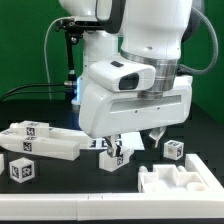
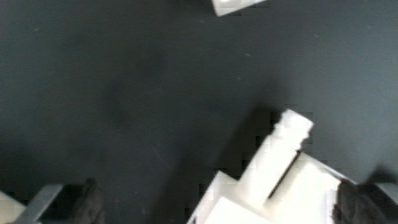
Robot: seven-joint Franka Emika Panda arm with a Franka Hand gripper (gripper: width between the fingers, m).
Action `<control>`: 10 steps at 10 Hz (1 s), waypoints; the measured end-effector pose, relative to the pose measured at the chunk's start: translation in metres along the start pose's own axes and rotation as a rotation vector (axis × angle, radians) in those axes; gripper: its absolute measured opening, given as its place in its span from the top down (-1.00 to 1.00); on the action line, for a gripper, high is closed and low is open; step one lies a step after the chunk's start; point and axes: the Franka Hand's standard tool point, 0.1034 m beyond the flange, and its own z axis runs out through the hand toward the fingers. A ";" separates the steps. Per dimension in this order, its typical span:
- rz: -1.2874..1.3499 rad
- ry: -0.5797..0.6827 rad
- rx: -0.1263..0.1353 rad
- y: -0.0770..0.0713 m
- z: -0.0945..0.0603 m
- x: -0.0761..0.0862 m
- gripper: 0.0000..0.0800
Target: Assemble chair
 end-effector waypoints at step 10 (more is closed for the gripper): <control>0.770 -0.107 0.207 0.007 0.000 -0.025 -0.62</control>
Offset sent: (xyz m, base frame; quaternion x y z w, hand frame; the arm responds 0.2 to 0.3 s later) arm -0.0056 -0.0380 0.0069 0.0064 -0.0484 0.3227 0.9452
